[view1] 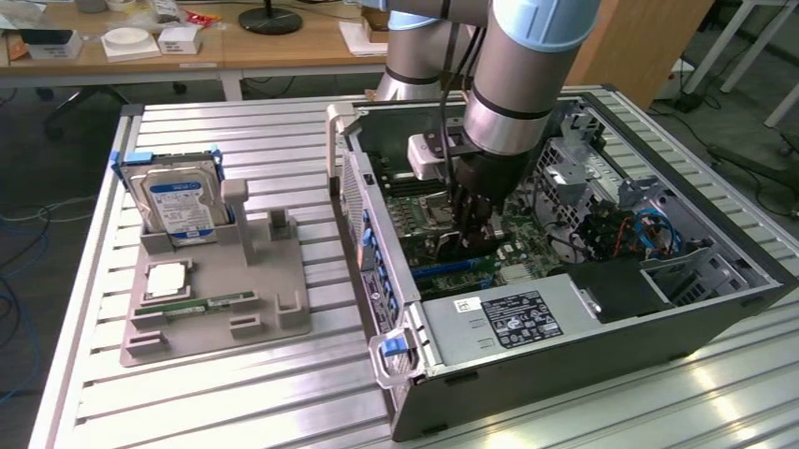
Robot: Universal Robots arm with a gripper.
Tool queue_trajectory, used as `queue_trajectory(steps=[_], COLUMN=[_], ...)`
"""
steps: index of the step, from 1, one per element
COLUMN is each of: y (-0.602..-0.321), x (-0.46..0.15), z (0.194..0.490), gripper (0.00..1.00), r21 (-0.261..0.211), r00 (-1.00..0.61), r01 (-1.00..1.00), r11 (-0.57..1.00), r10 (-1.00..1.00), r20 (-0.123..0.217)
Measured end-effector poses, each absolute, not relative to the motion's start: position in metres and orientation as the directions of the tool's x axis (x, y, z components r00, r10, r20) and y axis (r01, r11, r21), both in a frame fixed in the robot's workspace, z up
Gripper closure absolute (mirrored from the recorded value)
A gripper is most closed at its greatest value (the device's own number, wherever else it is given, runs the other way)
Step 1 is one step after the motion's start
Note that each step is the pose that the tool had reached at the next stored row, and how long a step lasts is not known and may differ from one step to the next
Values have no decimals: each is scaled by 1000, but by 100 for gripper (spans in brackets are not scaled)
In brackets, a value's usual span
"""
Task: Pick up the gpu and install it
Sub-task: 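Insert the gpu into the slot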
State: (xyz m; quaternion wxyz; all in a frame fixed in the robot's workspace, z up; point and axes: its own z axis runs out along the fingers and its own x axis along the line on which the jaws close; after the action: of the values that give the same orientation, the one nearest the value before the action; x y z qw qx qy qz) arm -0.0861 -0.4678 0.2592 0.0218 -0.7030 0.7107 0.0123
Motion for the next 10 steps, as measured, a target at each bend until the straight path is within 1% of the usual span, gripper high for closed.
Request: queue_trajectory(steps=[10], y=[-468], x=[-86], z=[256], gripper=[74], r21=[-8], r00=[-11], r01=[-1000], r11=[11], r10=[-999], r20=[-48])
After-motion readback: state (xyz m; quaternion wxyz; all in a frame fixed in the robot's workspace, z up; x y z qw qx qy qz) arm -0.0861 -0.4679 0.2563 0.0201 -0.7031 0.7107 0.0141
